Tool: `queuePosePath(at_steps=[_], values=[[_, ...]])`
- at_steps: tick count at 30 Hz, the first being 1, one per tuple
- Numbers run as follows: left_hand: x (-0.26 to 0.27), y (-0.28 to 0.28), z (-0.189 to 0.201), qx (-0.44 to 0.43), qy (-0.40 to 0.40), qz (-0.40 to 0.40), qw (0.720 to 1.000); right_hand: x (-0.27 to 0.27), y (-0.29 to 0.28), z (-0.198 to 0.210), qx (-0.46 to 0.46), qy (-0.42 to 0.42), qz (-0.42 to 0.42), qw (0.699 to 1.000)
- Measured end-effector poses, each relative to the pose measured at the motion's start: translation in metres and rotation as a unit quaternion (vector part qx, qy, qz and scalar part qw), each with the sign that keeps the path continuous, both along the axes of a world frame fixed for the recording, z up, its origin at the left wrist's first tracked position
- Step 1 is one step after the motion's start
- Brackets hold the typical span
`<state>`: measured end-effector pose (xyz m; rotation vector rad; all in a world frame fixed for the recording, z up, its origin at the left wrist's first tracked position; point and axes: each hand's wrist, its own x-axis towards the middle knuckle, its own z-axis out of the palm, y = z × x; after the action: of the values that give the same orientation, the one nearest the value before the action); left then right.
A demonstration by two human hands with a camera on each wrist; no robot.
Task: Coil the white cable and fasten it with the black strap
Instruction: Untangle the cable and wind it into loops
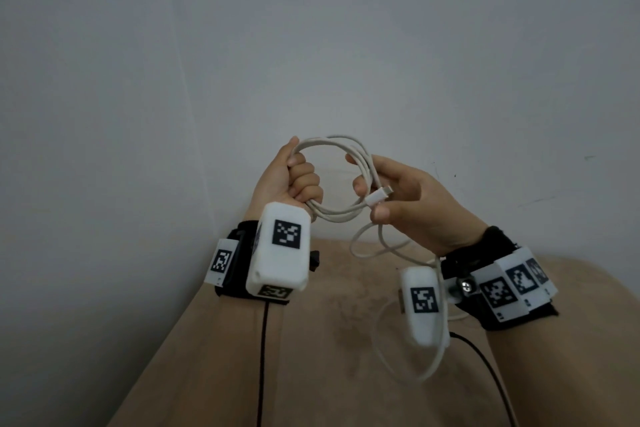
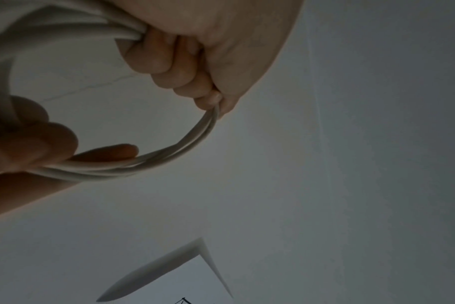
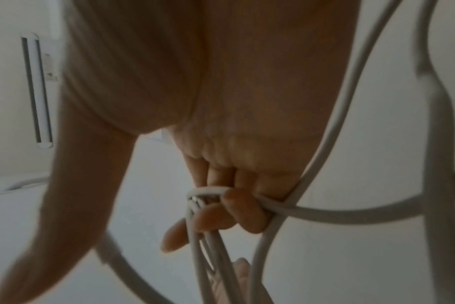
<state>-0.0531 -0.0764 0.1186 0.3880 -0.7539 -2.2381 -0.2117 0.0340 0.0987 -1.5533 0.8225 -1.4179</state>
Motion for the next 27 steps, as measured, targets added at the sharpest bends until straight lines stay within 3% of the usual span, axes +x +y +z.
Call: queuePosePath(at_steps=[5, 21, 27], values=[[-0.002, 0.003, 0.002, -0.037, -0.01, -0.004, 0.999, 0.003, -0.004, -0.002, 0.021, -0.069, -0.043, 0.996], [-0.006, 0.008, 0.002, -0.03, 0.01, 0.126, 0.992, 0.01, -0.004, 0.004, 0.033, -0.013, -0.128, 0.991], [-0.002, 0.006, 0.004, -0.019, 0.066, 0.132, 0.989, 0.007, -0.006, 0.003, 0.011, -0.005, -0.249, 0.969]])
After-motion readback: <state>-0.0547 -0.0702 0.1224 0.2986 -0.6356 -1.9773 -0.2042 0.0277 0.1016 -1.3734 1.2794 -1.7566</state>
